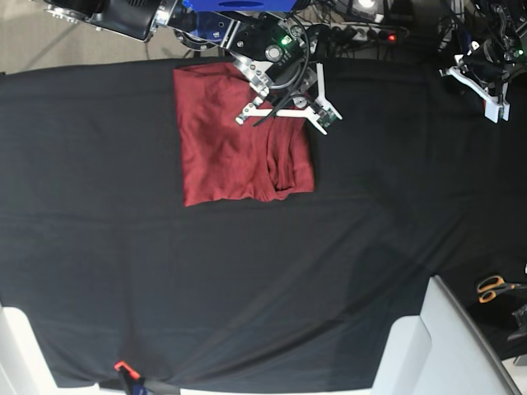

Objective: Fold the T-shirt properly
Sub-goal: 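Move the right gripper to the shirt's collar end and press it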

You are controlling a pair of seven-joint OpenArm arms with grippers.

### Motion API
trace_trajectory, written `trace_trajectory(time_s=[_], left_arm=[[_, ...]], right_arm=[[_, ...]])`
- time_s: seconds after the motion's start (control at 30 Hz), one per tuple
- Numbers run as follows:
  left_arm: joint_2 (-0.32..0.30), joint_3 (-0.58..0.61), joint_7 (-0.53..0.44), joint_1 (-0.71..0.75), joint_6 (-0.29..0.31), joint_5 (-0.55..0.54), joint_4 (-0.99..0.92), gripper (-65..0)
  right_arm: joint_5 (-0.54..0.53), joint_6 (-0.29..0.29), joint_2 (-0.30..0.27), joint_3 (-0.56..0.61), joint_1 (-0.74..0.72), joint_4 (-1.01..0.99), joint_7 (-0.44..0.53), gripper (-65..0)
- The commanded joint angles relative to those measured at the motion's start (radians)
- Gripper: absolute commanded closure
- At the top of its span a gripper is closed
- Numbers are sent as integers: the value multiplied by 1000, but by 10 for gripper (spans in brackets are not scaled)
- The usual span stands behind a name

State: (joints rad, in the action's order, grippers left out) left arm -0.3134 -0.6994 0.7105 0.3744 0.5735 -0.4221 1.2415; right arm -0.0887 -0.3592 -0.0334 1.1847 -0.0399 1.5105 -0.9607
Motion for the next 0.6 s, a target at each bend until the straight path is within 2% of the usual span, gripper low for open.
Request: trace_trajectory(time_s=[0.0,0.1,0.57], left_arm=[[-19,-6,-12,2,1,-10,14,0],[-19,-6,-12,2,1,-10,14,0],[-19,-6,-10,-18,1,-8,-7,0]], right_arm=[[4,1,10,-2,-7,19,9,-20],[4,1,7,-1,-5,25,-5,-2],[-4,1,-23,-2,8,109,-99,-2]])
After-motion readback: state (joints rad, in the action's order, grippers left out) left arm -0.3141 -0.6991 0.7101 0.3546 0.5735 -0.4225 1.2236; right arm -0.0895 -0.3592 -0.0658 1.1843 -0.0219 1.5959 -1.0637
